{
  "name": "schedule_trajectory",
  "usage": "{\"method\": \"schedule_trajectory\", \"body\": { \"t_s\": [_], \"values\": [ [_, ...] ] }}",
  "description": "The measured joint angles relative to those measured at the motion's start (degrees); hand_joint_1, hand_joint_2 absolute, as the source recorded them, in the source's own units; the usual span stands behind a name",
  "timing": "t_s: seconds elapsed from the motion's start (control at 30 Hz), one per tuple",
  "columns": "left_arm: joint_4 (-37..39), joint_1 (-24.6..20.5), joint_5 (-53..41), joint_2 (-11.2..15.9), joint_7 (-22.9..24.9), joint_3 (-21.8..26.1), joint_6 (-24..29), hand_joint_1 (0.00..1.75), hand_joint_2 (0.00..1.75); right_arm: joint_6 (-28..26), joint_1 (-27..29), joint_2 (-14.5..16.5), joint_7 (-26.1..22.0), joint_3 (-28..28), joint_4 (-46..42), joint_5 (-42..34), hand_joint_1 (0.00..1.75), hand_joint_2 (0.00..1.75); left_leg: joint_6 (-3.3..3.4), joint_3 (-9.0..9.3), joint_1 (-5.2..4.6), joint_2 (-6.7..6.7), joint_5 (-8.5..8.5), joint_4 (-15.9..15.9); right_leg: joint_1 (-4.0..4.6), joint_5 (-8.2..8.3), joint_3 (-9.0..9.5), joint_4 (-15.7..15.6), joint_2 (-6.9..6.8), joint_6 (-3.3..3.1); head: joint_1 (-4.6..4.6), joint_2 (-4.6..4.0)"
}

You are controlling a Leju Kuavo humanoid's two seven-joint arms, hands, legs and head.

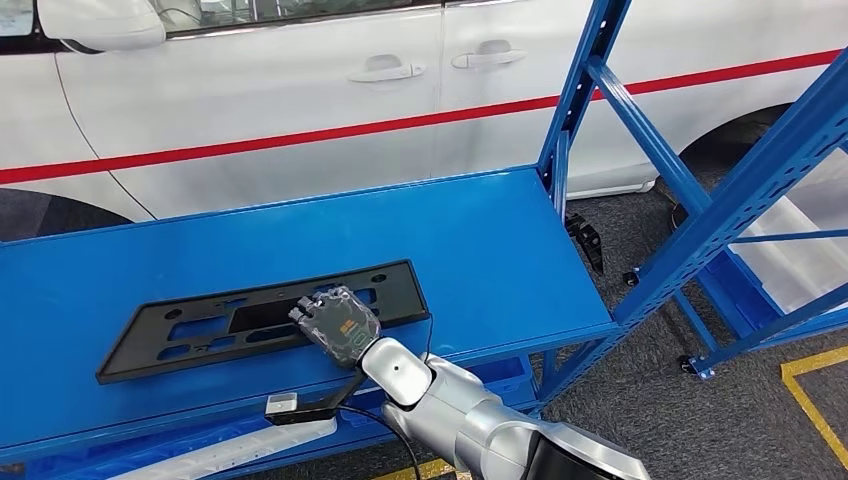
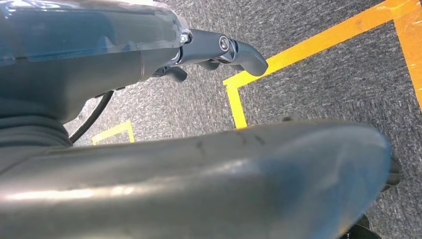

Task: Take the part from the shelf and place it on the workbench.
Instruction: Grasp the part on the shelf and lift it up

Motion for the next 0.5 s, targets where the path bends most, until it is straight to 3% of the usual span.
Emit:
{"method": "schedule_trajectory", "body": {
  "t_s": [0.5],
  "values": [
    [0.0, -0.01, -0.03, 0.0, 0.02, 0.0, -0.16, 0.0, 0.0, -0.34, 0.0, 0.0, 0.57, 0.03, 0.3, 1.34, 1.75, 1.75, 0.0, 0.05, 0.0, 0.0, 0.0, 0.0, 0.0, 0.0, 0.06, 0.0, 0.0, 0.0, 0.0, 0.0]
  ]
}}
